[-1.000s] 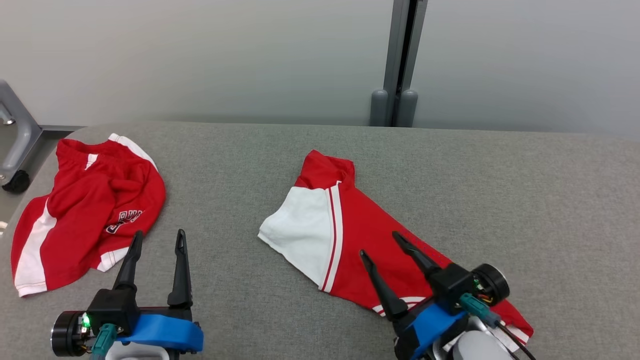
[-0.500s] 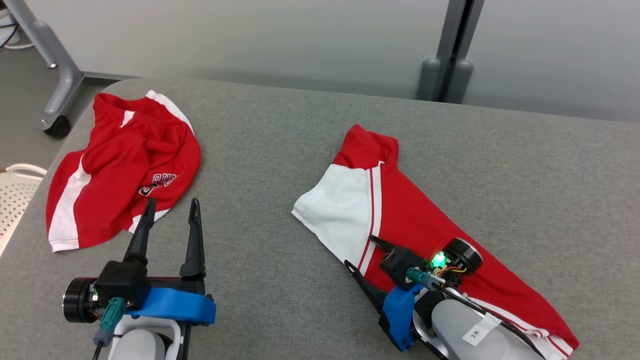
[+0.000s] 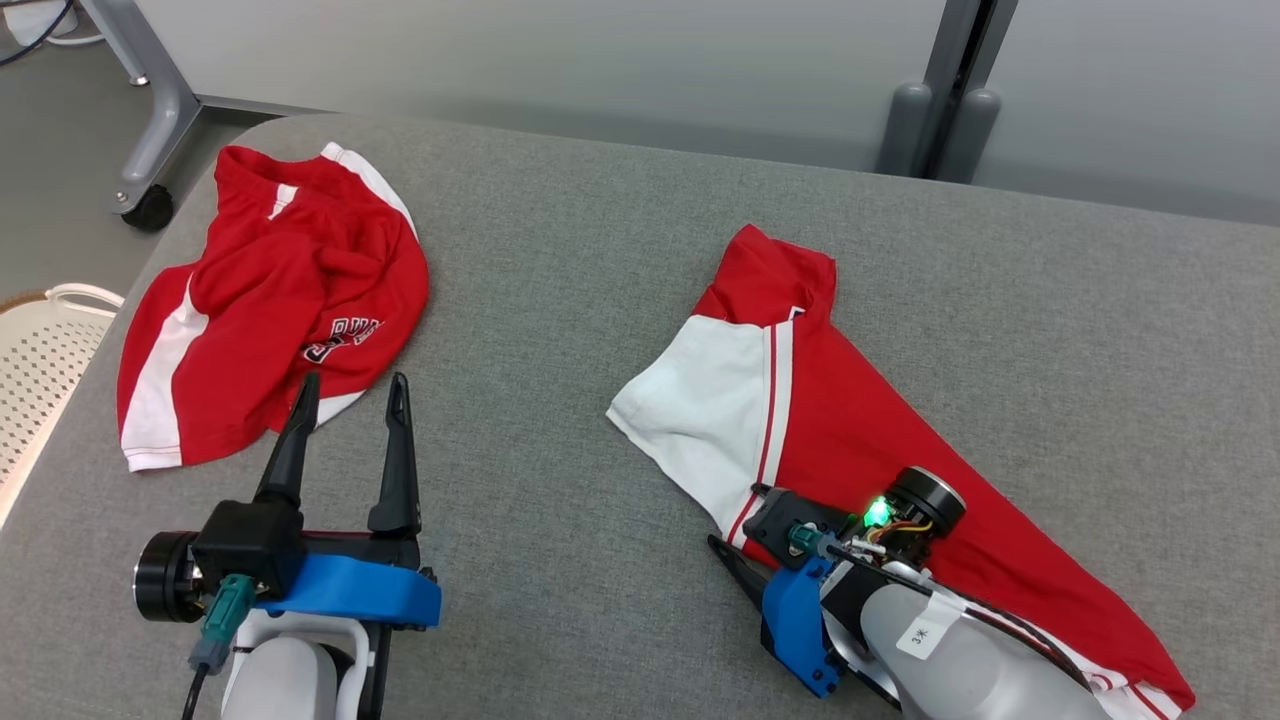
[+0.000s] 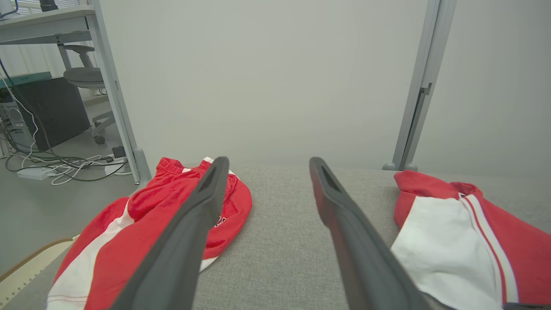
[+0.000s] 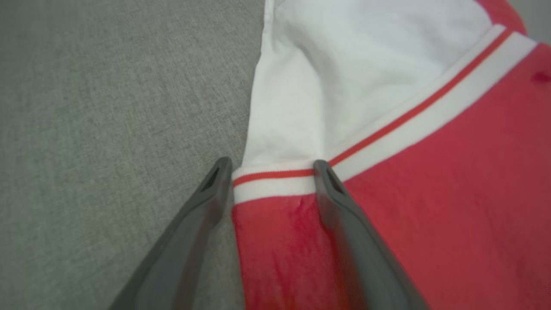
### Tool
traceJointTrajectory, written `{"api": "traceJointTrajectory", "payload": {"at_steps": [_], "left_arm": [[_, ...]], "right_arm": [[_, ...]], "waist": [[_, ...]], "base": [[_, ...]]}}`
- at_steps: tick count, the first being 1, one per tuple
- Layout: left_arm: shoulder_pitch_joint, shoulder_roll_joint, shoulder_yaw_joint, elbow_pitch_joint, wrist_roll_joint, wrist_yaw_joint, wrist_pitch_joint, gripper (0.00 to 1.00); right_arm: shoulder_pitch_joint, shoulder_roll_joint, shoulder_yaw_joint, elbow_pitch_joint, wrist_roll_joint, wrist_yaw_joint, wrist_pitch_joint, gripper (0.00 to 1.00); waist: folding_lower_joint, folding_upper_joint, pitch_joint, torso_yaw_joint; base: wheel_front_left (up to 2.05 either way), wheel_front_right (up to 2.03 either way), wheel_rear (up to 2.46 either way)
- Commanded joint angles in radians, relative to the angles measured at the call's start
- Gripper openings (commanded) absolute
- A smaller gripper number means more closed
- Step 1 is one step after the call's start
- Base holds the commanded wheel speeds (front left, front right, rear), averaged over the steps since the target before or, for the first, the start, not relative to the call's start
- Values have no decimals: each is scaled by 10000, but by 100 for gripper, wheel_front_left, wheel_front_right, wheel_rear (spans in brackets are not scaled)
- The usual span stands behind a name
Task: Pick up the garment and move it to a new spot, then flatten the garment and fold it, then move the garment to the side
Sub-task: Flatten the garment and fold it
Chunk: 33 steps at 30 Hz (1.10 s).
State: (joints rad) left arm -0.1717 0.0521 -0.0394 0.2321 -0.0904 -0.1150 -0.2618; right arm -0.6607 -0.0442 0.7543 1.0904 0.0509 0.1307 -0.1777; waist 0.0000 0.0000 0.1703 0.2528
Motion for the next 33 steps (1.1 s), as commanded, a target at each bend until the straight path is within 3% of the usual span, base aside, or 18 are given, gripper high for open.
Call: {"api": "traceJointTrajectory", "payload": {"at_steps": [1,2,3,4,5,21,28,33], "left_arm": [[-187,-22,-41,13,-71,44,-47,100],[-197,-20,-82,19,-84,63,-47,100],[-192,-18,-112,29,-111,81,-47,100],[-190,-19,-129,38,-129,101,-47,100],[-195,-21,-140,52,-134,103,-47,100],[375,-6,266,29,230,11,-47,100],[537,2,388,-116,296,-66,-47,100],[491,-1,363,-189,298,-81,-47,100]], "right_arm": [[131,-120,145,345,-82,1,357,100],[173,-126,205,421,-61,1,523,100],[201,-137,263,474,-18,1,684,76],[195,-146,303,492,20,1,812,26],[183,-162,264,525,96,1,940,0],[21,-93,-2034,127,604,-4,-873,0],[549,-798,-3709,-2287,850,0,-878,0],[536,-1396,-4980,-3079,1190,0,-880,0]], "waist": [[0,0,20,17],[0,0,24,25],[0,0,26,25],[0,0,28,17],[0,0,30,6],[0,0,-765,-1153],[0,0,-855,-1855],[0,0,-706,-2170]], "base": [[0,0,0],[0,0,0],[0,0,0],[0,0,0],[0,0,0],[0,0,0],[0,0,0],[0,0,0]]}}
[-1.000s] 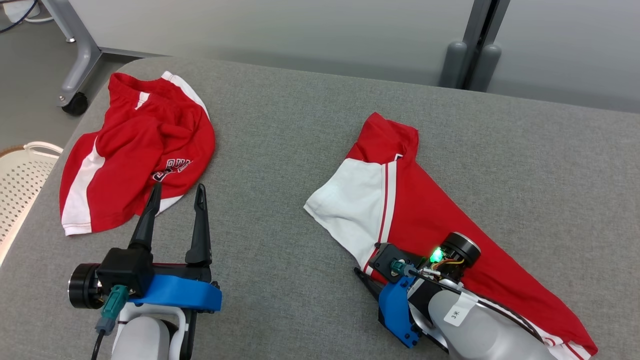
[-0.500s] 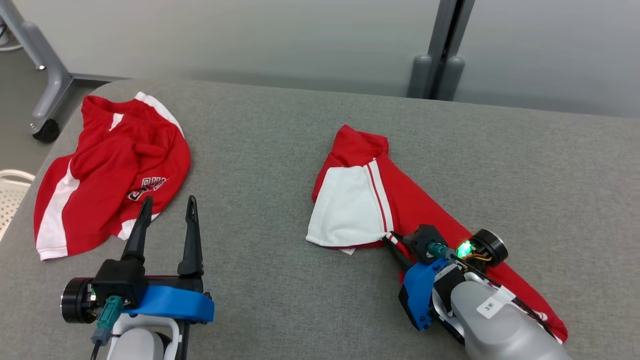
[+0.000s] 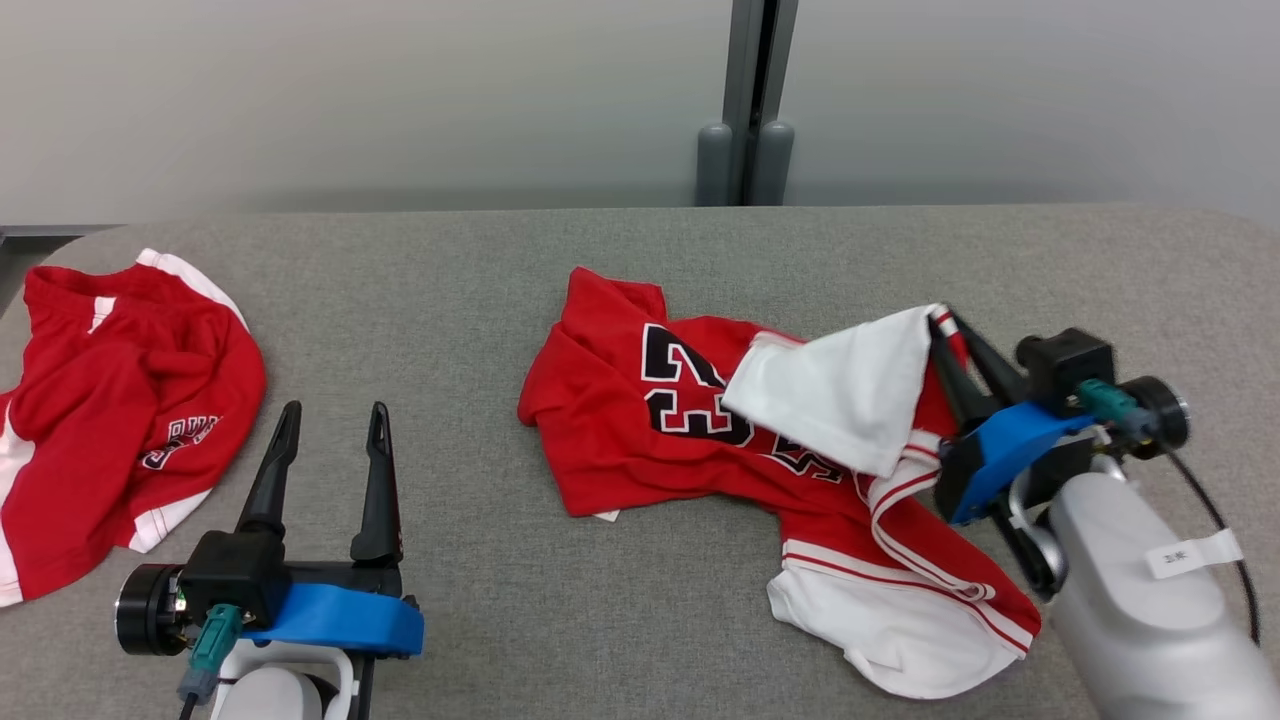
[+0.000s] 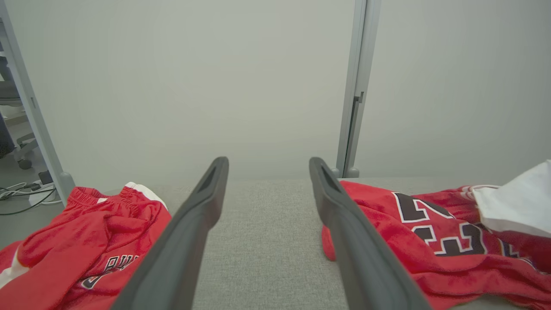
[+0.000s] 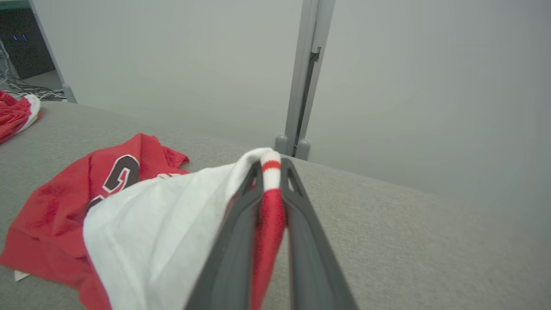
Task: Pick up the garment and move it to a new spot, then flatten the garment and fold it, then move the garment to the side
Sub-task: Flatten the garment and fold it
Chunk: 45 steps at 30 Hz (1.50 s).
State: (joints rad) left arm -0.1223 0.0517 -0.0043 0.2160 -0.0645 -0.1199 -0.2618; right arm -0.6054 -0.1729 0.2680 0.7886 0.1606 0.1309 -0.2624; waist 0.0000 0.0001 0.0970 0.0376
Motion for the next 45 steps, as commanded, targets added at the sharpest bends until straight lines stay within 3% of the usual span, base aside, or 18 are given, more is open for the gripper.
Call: {"api": "traceJointTrajectory", "payload": {"at_steps": [1,5,16,23,27,29,37,45], "left_arm": [[-3,2,12,-28,39,-31,-47,100],[-241,1,-64,-59,16,-53,-47,100],[-711,-8,-254,-37,-78,-110,-47,100],[-1055,-11,-361,-99,-143,-127,-47,100],[-1276,-11,-410,-87,-159,-133,-47,100],[-1366,-13,-434,-54,-163,-133,-47,100],[-1220,-10,-362,72,-174,-126,-47,100],[-811,-13,-134,122,-42,-122,-48,100]], "right_arm": [[-17,-109,-117,-61,93,-2,-33,0],[-330,-716,-911,-11,201,-2,-32,0],[-2227,-2164,-2373,2106,304,-2,-35,0],[-3371,-2719,-3378,2728,-143,-2,-35,0],[-3648,-2699,-4020,2869,-644,-1,-35,0],[-3787,-2674,-4270,3039,-941,-2,-35,100],[-3047,-2144,-4707,2785,-1719,-2,-34,100],[-1338,-1548,-4838,869,-1927,-2,-37,100]], "waist": [[0,-1,27,-18],[0,-1,265,-34],[0,-1,1051,432],[0,-1,1606,705],[0,-1,1879,785],[0,-1,1949,789],[0,-1,1698,455],[0,-1,1032,-71]], "base": [[0,0,0],[0,0,0],[0,0,0],[0,0,0],[0,0,0],[0,0,0],[0,0,0],[0,0,0]]}}
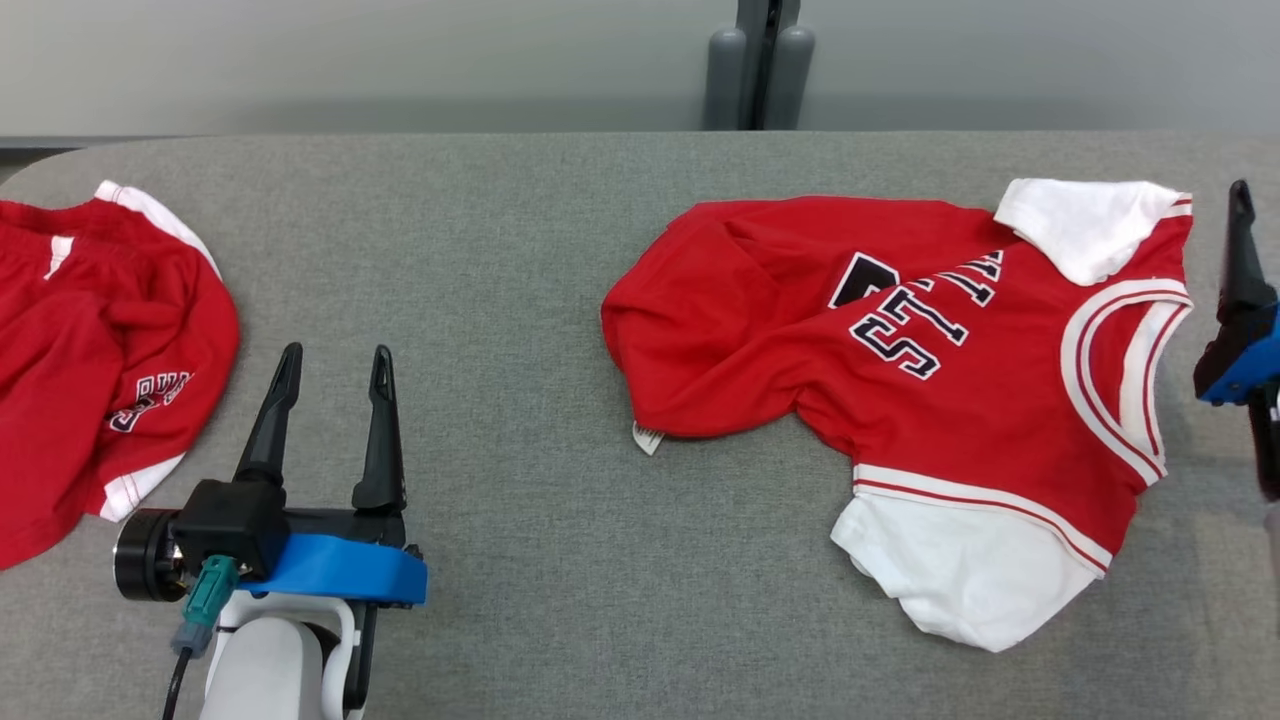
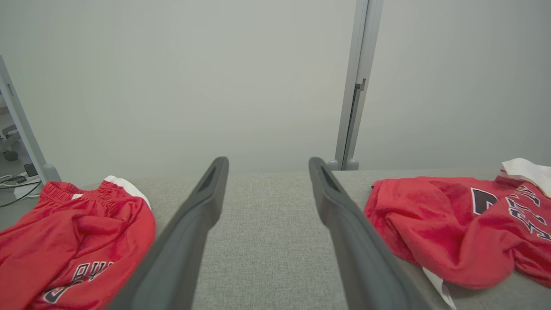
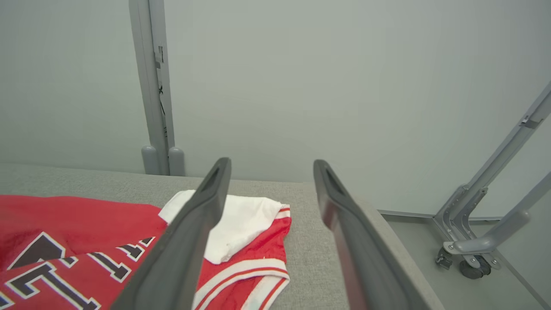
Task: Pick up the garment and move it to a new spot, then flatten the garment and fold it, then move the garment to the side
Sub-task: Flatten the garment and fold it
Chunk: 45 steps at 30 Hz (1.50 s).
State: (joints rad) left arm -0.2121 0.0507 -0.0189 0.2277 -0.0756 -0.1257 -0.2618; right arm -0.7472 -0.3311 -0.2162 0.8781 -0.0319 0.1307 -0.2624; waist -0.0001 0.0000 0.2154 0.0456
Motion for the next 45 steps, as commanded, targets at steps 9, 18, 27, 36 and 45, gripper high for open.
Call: {"api": "traceJointTrajectory", "payload": {"at_steps": [9,18,27,36,45], "left_arm": [[695,-2,295,-30,146,-67,-48,100],[1063,-2,279,62,134,-74,-48,100],[1224,-3,223,49,70,-77,-48,100],[1375,-4,217,62,56,-77,-48,100],[1299,-3,160,46,-27,-78,-48,100]], "right_arm": [[2922,1299,1004,-3226,823,1,-34,100],[5162,2242,1762,-4855,1170,1,-34,100],[6651,2719,1904,-5433,891,1,-34,100],[6766,2786,2103,-5185,592,1,-34,100],[7060,2636,2615,-4214,653,1,-34,100]], "waist": [[1,0,-818,-609],[1,0,-1235,-618],[1,0,-1410,-527],[1,0,-1571,-523],[1,0,-1504,-515]], "base": [[0,0,0],[0,0,0],[0,0,0],[0,0,0],[0,0,0]]}}
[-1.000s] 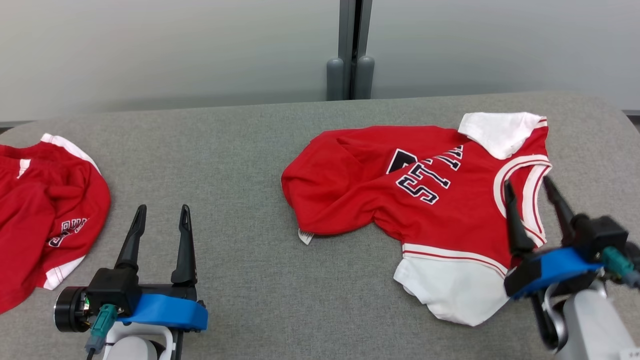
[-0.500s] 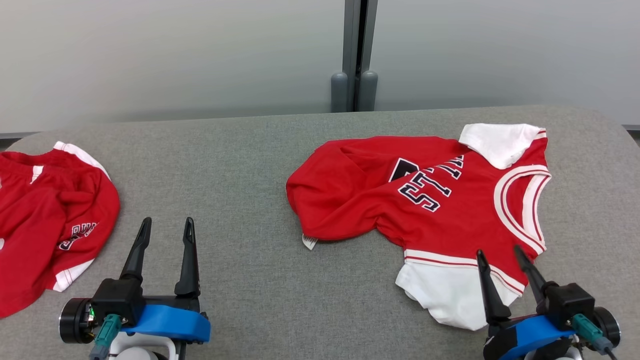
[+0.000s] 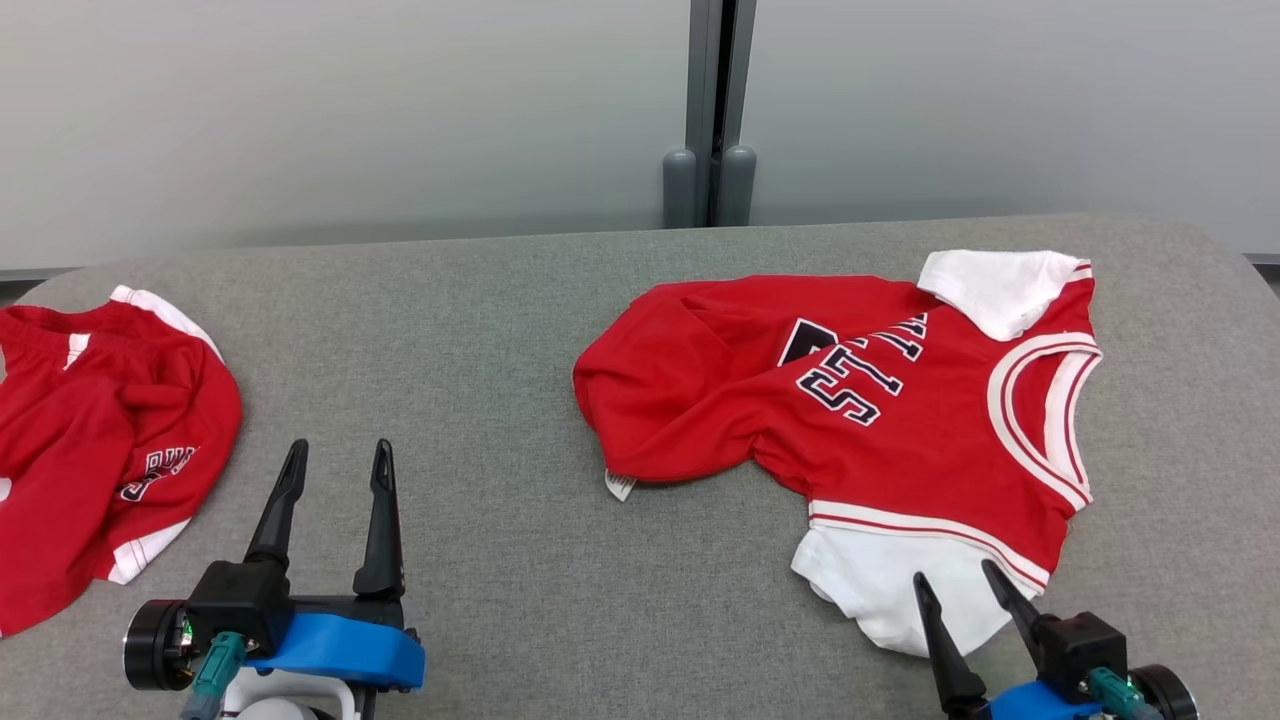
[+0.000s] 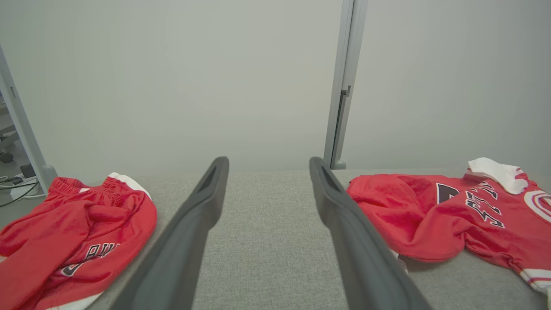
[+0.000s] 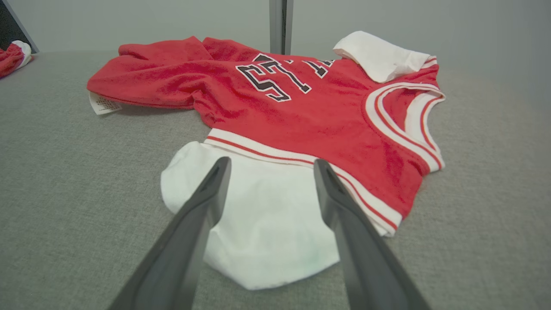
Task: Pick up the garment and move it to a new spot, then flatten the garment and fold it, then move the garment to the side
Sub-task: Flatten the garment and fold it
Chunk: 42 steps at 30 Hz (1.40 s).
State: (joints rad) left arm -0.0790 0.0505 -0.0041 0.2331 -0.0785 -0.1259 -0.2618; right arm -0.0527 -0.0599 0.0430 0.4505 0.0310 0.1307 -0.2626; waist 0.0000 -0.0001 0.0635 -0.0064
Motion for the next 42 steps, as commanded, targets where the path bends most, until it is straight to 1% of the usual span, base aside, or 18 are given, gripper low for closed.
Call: {"api": "traceJointTrajectory", "payload": {"at_steps": [1,3,10,16,19,20,21,22,23,26,28,32,37,42], "left_arm": [[-40,-3,4,-14,-10,-76,-48,100],[-44,-1,-4,-25,-21,-76,-48,100],[-114,-1,55,-17,-20,-76,-48,100],[-226,-3,65,-17,-22,-77,-48,100],[-256,-1,65,-8,-4,-77,-48,100],[-264,-1,63,-5,2,-77,-48,100],[-264,-3,61,-6,7,-77,-48,100],[-254,-3,70,-8,12,-77,-48,100],[-237,-3,84,-15,16,-77,-48,100],[-94,-3,119,-23,21,-63,-48,100],[-37,-4,106,-7,11,-50,-48,100],[-6,-1,64,-5,-26,-38,-48,100],[0,-3,-45,13,-77,-27,-48,100],[56,-1,-138,16,-87,-14,-48,100]], "right_arm": [[134,-78,70,186,5,1,-33,100],[133,-69,109,279,15,1,-33,100],[-143,-75,746,1317,156,-1,-33,100],[-525,-157,1002,2253,-176,-1,-11,100],[-607,-200,968,2978,-427,-2,43,100],[-629,-208,936,3252,-482,-10,64,85],[-630,-212,933,3514,-539,-10,80,32],[-664,-196,885,3688,-506,-11,101,32],[-677,-180,857,3789,-488,-10,104,0],[-606,-144,626,3819,-384,-8,100,0],[-506,-245,372,3700,-362,-13,86,0],[-421,-517,-283,3083,-308,-14,39,0],[84,-894,-1132,2104,-454,-2,-18,0],[687,-1246,-1669,1614,-442,-2,-20,0]], "waist": [[0,1,33,11],[0,1,50,20],[0,1,182,63],[0,1,317,82],[0,1,343,85],[0,1,347,88],[0,1,349,92],[0,1,345,87],[0,1,338,79],[0,1,252,-9],[0,1,197,-91],[0,1,126,-273],[0,1,37,-435],[0,1,4,-504]], "base": [[0,0,0],[0,0,0],[0,0,0],[0,0,0],[0,0,0],[0,0,0],[0,0,0],[0,0,0],[0,0,0],[0,0,0],[0,0,0],[0,0,0],[0,0,0],[0,0,0]]}}
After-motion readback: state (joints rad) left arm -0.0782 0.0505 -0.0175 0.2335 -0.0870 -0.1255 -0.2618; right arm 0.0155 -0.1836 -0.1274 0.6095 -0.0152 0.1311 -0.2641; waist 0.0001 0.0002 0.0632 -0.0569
